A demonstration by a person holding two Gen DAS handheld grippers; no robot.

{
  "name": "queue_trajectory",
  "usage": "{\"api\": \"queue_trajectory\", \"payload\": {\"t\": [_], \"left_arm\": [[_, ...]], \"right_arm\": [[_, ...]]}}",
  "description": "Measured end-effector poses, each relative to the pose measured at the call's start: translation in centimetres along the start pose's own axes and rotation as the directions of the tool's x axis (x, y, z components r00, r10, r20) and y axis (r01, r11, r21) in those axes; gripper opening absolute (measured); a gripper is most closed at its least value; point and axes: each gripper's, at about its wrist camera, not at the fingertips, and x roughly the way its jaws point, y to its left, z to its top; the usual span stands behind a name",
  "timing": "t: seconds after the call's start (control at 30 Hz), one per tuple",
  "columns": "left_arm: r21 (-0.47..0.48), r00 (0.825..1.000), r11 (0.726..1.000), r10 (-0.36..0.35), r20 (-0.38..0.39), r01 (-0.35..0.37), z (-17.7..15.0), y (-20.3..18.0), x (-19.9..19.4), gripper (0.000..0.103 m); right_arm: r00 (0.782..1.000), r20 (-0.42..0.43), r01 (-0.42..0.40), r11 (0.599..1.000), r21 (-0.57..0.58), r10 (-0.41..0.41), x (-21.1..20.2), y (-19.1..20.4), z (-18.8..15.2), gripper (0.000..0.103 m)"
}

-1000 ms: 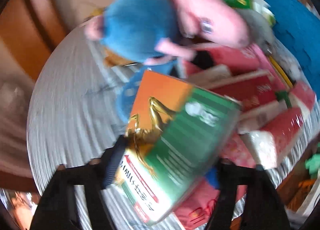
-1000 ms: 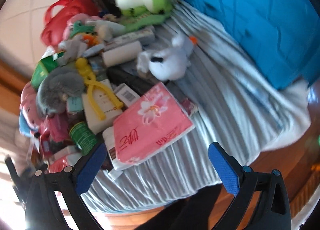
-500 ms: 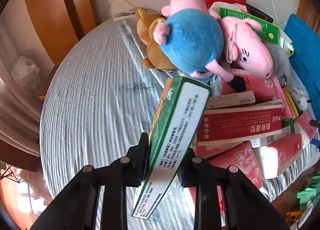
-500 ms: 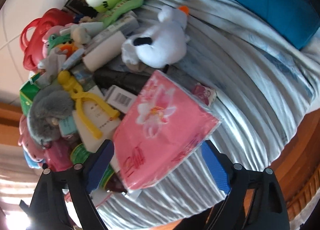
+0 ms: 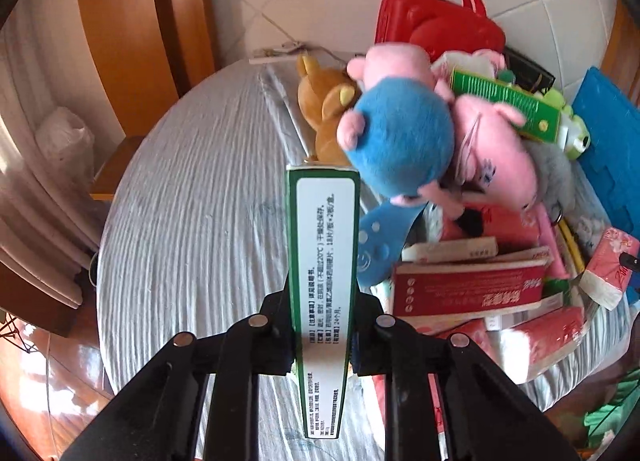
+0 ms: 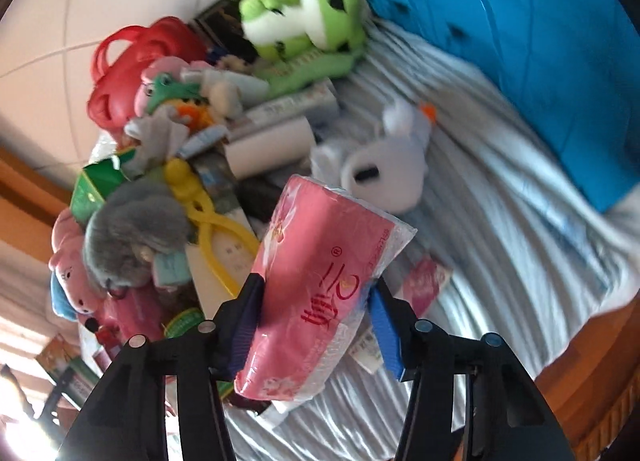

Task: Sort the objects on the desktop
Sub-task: 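Grasp the green medicine box with the left tool while the right tool grasps the pink tissue pack, then carry the green box and pink tissue pack into the blue crate and release both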

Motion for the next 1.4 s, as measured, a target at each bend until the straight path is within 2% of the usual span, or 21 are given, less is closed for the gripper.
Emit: {"api": "queue_trajectory", "payload": {"t": [0.2, 0.4, 0.5, 0.67, 0.87, 1.0, 1.1, 1.23, 1.33, 1.4], "left_arm": [[0.017, 0.996, 1.0, 0.004, 0.092, -0.005, 1.2, -1.3, -3.8, 0.019], [0.05, 0.98, 0.998, -0.045, 0.193, 0.036, 2.4, -5.1, -8.0, 0.019], [0.084, 0.968, 0.994, -0.092, 0.236, 0.074, 3.2, -7.9, -9.5, 0.019], [0.147, 0.939, 0.979, -0.178, 0.295, 0.14, 4.7, -14.1, -11.4, 0.019], [0.232, 0.897, 0.944, -0.302, 0.323, 0.235, 6.9, -24.2, -13.1, 0.019], [0.303, 0.852, 0.906, -0.394, 0.345, 0.296, 8.5, -33.0, -15.1, 0.019], [0.366, 0.816, 0.867, -0.465, 0.344, 0.339, 9.7, -40.2, -16.7, 0.019], [0.444, 0.773, 0.805, -0.551, 0.315, 0.393, 11.0, -49.7, -18.4, 0.019], [0.482, 0.758, 0.78, -0.577, 0.305, 0.4, 12.0, -56.4, -19.3, 0.019], [0.504, 0.76, 0.762, -0.589, 0.275, 0.407, 12.9, -60.7, -19.5, 0.019]], "right_arm": [[0.994, 0.106, 0.011, 0.997, -0.08, -0.003, -3.6, 1.7, 1.1, 0.051], [0.971, 0.239, 0.008, 0.992, -0.129, 0.023, -9.3, 2.1, 1.8, 0.051], [0.95, 0.308, -0.011, 0.99, -0.138, 0.053, -12.9, 1.7, 2.3, 0.051], [0.898, 0.432, -0.015, 0.988, -0.155, 0.081, -19.0, -0.1, 4.2, 0.051], [0.837, 0.538, -0.014, 0.987, -0.162, 0.1, -25.2, -4.4, 7.6, 0.051], [0.792, 0.603, 0.004, 0.988, -0.156, 0.092, -29.1, -9.0, 10.6, 0.051], [0.767, 0.639, 0.055, 0.987, -0.151, 0.055, -31.2, -12.7, 13.5, 0.051], [0.76, 0.65, 0.133, 0.98, -0.145, -0.008, -32.5, -17.8, 17.8, 0.051], [0.772, 0.634, 0.194, 0.969, -0.155, -0.053, -32.3, -20.9, 20.8, 0.051], [0.788, 0.611, 0.224, 0.959, -0.171, -0.075, -31.7, -22.8, 22.9, 0.051]]}}
